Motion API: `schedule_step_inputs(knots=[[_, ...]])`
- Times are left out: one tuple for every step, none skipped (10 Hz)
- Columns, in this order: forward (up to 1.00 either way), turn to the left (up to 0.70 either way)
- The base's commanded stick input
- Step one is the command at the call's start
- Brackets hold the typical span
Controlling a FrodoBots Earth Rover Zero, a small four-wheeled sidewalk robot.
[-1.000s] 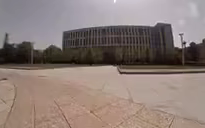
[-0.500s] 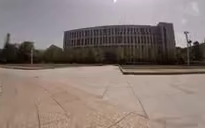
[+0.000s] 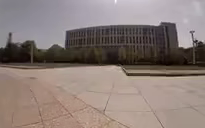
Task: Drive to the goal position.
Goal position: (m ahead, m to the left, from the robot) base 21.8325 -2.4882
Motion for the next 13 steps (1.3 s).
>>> schedule_step_inputs(knots=[[1.0,0.0],[1.0,0.0],[1.0,0.0],[1.0,0.0],[1.0,0.0],[1.0,0.0],[1.0,0.0],[1.0,0.0],[1.0,0.0],[1.0,0.0],[1.0,0.0],[1.0,0.0],[1.0,0.0]])
